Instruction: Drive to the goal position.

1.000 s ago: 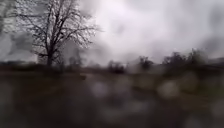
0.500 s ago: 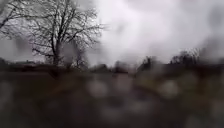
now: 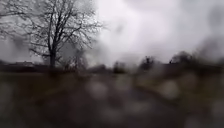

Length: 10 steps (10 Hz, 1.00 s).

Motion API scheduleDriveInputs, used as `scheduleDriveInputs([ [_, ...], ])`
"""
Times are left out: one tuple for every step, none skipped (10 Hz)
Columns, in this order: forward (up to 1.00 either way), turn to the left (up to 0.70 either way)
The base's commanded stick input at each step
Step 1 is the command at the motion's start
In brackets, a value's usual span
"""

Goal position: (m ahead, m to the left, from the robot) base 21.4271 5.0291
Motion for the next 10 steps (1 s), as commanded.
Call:
scheduleDriveInputs([
  [1.00,0.00],
  [1.00,0.00],
  [1.00,0.00],
  [1.00,0.00],
  [1.00,0.00],
  [1.00,0.00],
  [1.00,0.00],
  [1.00,0.00],
  [1.00,0.09],
  [1.00,0.40],
])
